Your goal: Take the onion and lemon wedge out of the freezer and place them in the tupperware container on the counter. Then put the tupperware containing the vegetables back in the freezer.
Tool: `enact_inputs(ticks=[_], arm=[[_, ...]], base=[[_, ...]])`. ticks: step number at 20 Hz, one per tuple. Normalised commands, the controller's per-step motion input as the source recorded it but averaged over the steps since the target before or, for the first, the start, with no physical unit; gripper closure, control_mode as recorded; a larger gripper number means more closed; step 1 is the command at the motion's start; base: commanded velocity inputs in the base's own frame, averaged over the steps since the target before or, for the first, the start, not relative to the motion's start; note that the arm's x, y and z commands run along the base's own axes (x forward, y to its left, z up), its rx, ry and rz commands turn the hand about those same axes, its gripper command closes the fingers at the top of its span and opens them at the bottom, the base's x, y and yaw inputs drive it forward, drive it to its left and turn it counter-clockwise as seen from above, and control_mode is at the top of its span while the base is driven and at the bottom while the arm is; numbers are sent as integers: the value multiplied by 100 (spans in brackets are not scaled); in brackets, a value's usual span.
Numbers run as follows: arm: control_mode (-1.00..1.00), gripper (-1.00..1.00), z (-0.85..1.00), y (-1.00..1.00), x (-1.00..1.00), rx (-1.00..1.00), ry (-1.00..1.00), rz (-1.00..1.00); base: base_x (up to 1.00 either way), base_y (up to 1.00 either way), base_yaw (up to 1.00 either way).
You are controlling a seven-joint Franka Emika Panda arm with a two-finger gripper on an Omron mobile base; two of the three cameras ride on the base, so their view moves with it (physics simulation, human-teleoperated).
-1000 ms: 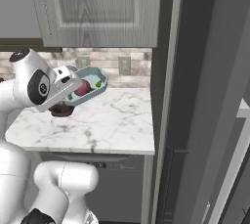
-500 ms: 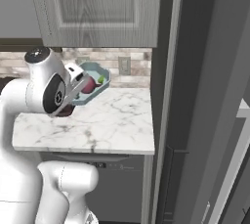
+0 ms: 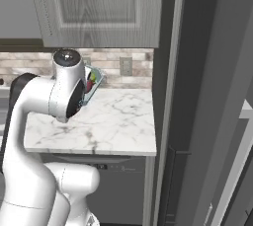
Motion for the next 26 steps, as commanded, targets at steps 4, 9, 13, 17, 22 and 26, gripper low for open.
enact_inputs(ticks=[4, 9, 13, 17, 22, 26], arm=[[-100, 100, 14, 0, -18, -9, 0, 13], [-100, 100, 30, 10, -8, -13, 0, -1], [-100, 100, 27, 3, -3, -14, 0, -6], [-100, 100, 11, 0, -6, -10, 0, -5], [-100, 100, 9, -12, -33, -9, 0, -4], [-100, 100, 1, -32, -41, -6, 0, 0]], base=[[0, 0, 0], [0, 0, 0], [0, 0, 0], [0, 0, 0], [0, 0, 0], [0, 0, 0]])
